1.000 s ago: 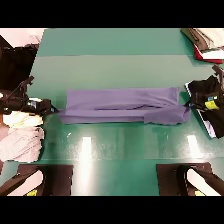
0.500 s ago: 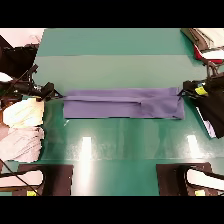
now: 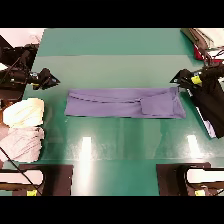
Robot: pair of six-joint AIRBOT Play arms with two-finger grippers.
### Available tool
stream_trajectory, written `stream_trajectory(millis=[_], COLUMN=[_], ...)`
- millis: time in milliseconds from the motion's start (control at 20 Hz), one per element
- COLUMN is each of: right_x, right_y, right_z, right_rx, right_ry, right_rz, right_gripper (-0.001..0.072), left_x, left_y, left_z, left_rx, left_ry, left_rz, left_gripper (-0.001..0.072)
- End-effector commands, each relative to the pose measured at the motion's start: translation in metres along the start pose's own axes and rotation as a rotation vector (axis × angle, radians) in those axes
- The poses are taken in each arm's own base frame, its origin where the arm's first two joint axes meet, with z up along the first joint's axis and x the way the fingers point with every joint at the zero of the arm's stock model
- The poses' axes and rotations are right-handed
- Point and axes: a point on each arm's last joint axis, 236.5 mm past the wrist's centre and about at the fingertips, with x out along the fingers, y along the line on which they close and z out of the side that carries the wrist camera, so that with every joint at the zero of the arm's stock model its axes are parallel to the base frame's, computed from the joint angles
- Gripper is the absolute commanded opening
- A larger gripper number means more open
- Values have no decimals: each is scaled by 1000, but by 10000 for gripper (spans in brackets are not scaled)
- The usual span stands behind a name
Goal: Fold the shirts.
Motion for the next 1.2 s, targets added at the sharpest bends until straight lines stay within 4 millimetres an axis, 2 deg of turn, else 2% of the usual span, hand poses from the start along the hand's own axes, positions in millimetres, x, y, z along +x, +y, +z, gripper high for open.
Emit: stream_trajectory(millis=[0,150,300,450,600,700,850,1000,1150], right_x=[-10,-7,-1,10,31,40,39,37,47], right_y=[-21,-53,-76,-77,-85,-84,-83,-82,-76], right_z=[-30,-59,-71,-68,-72,-65,-52,-44,-58], right_rx=[18,95,108,84,69,71,45,15,16], right_ry=[82,142,159,159,193,190,194,195,271], right_rz=[37,52,63,136,174,216,230,223,264], right_gripper=[610,633,633,633,633,633,632,631,630], left_x=[1,22,50,72,87,94,103,111,113], left_y=[-21,-52,-95,-133,-160,-175,-192,-199,-201], left_z=[-27,-53,-90,-127,-157,-175,-195,-203,-201], left_rx=[85,157,260,355,429,469,515,538,542], left_ry=[122,204,298,370,413,438,451,441,428], left_rz=[-51,-75,-108,-136,-159,-172,-186,-189,-187], left_gripper=[22,22,23,22,22,22,22,23,23])
